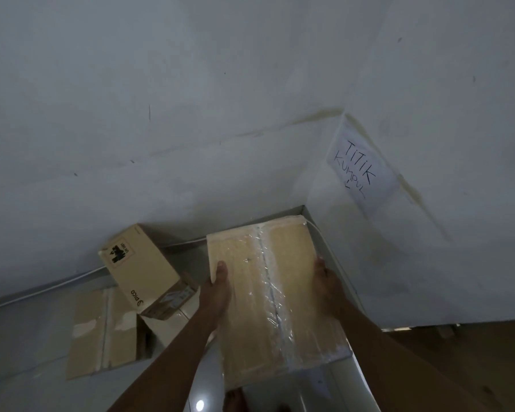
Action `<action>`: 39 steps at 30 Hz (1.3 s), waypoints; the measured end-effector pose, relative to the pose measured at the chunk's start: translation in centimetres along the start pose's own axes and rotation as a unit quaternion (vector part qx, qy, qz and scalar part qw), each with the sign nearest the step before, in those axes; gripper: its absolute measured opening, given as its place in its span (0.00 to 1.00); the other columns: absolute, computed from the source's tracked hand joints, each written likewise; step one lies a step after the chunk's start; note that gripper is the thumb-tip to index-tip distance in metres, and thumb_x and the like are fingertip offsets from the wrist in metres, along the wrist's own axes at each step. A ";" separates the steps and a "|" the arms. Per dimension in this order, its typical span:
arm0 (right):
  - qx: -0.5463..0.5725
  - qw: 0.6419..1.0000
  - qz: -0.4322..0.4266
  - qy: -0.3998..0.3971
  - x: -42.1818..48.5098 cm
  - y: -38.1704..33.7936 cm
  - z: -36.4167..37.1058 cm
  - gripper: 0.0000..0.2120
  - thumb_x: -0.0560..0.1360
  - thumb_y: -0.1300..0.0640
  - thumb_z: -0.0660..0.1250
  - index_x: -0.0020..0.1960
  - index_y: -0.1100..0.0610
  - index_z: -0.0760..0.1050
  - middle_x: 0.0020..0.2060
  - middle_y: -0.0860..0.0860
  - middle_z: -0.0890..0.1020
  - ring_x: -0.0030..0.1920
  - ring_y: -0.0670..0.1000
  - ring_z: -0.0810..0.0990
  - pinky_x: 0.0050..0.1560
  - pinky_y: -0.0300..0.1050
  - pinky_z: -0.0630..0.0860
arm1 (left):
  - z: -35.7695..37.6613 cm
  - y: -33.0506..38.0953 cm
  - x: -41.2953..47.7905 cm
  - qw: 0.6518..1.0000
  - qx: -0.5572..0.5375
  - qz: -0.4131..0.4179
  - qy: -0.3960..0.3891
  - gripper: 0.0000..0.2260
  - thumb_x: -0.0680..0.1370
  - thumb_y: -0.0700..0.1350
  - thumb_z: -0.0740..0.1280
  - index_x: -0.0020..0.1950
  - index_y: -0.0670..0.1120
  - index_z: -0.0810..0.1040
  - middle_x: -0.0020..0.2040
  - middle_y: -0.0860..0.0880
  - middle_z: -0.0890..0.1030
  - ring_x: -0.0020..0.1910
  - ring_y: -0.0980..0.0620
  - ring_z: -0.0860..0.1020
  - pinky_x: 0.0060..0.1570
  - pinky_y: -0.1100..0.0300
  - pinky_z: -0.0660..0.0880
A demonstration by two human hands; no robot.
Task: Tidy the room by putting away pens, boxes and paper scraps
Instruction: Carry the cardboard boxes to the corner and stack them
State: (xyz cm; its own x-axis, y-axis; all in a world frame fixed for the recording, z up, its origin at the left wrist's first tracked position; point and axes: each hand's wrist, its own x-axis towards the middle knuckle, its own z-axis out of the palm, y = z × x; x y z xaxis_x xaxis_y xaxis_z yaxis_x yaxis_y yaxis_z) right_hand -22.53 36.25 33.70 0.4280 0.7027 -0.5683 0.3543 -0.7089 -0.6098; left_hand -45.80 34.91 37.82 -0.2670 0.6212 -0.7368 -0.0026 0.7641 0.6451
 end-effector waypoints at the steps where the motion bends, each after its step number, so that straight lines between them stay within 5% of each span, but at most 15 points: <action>1: -0.005 1.000 -0.001 0.002 0.4 -0.1 0.0 0.38 0.77 0.32 0.42 0.52 0.60 0.78 0.44 0.58 0.79 0.50 0.59 0.81 0.50 0.48 0.71 | 0.3 0.2 0.3 1.000 0.004 -0.004 0.000 0.39 0.72 0.73 0.55 0.71 0.44 0.68 0.66 0.41 0.74 0.63 0.39 0.74 0.63 0.45 0.71; 5: -0.024 1.000 -0.008 -0.004 2.4 0.0 0.2 0.32 0.76 0.31 0.41 0.46 0.53 0.73 0.42 0.56 0.75 0.44 0.54 0.75 0.47 0.47 0.68 | 1.7 0.7 1.3 1.000 0.000 -0.011 0.016 0.38 0.73 0.71 0.56 0.72 0.45 0.66 0.68 0.40 0.72 0.65 0.38 0.73 0.65 0.43 0.69; 10: -0.033 0.999 -0.008 -0.019 5.7 -0.1 0.0 0.32 0.79 0.35 0.42 0.35 0.56 0.71 0.37 0.58 0.78 0.41 0.56 0.78 0.46 0.45 0.71 | 4.0 0.7 3.6 0.999 -0.028 -0.020 0.030 0.36 0.74 0.69 0.58 0.71 0.43 0.69 0.68 0.40 0.73 0.65 0.39 0.73 0.63 0.46 0.69; 15: -0.039 0.998 -0.010 -0.045 10.8 0.5 -0.2 0.36 0.77 0.32 0.42 0.44 0.58 0.77 0.47 0.63 0.81 0.50 0.61 0.80 0.53 0.50 0.73 | 7.6 1.3 6.3 0.998 -0.030 -0.024 0.050 0.30 0.78 0.63 0.58 0.68 0.41 0.71 0.64 0.40 0.76 0.62 0.40 0.75 0.62 0.47 0.71; 18: -0.042 0.998 -0.016 -0.047 13.6 0.7 -0.6 0.33 0.79 0.36 0.44 0.42 0.58 0.78 0.45 0.63 0.80 0.49 0.61 0.80 0.49 0.48 0.72 | 9.8 0.7 8.3 0.999 -0.030 -0.019 0.030 0.24 0.80 0.58 0.57 0.64 0.40 0.73 0.51 0.46 0.78 0.53 0.44 0.75 0.54 0.52 0.71; 22: -0.041 0.998 -0.027 -0.044 17.3 1.6 -0.2 0.31 0.77 0.35 0.44 0.30 0.54 0.69 0.37 0.61 0.78 0.42 0.58 0.79 0.45 0.47 0.73 | 12.2 -0.1 11.9 0.999 -0.041 -0.013 0.011 0.25 0.78 0.62 0.57 0.62 0.44 0.76 0.53 0.44 0.80 0.55 0.42 0.77 0.59 0.47 0.73; 27: -0.075 0.996 -0.053 -0.002 22.5 2.7 2.2 0.32 0.81 0.39 0.46 0.49 0.61 0.80 0.49 0.64 0.82 0.52 0.62 0.80 0.48 0.47 0.71 | 14.8 -0.8 17.2 0.998 -0.055 -0.023 0.029 0.23 0.79 0.60 0.57 0.62 0.43 0.75 0.50 0.46 0.79 0.47 0.46 0.76 0.56 0.50 0.72; 31: -0.085 0.995 -0.057 0.008 27.4 4.7 5.6 0.35 0.76 0.32 0.40 0.35 0.55 0.74 0.40 0.61 0.82 0.43 0.59 0.81 0.43 0.47 0.76 | 16.3 -1.9 22.3 0.999 -0.033 -0.025 0.026 0.26 0.79 0.60 0.55 0.67 0.43 0.72 0.53 0.46 0.77 0.53 0.43 0.75 0.57 0.49 0.71; 35: -0.088 0.994 -0.062 0.018 31.9 7.0 8.8 0.31 0.81 0.41 0.46 0.45 0.61 0.80 0.44 0.63 0.82 0.47 0.61 0.80 0.40 0.44 0.67 | 17.9 -5.4 29.1 0.998 -0.026 -0.044 0.023 0.30 0.75 0.67 0.56 0.65 0.45 0.74 0.58 0.42 0.79 0.53 0.42 0.78 0.58 0.44 0.75; 39: -0.080 0.993 -0.082 0.013 37.7 10.6 12.9 0.30 0.81 0.40 0.46 0.41 0.60 0.77 0.38 0.60 0.80 0.44 0.61 0.81 0.39 0.44 0.70 | 20.2 -9.3 35.8 0.996 -0.036 -0.073 0.029 0.31 0.76 0.66 0.57 0.66 0.42 0.73 0.56 0.42 0.79 0.51 0.42 0.78 0.55 0.47 0.75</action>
State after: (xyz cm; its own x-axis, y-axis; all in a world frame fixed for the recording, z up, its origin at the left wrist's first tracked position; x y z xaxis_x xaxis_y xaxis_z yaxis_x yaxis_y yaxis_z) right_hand -13.36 56.00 -1.32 0.3745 0.8092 -0.4527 0.5478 -0.5870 -0.5961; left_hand -35.92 53.57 1.32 -0.3133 0.4913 -0.8127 -0.1138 0.8302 0.5457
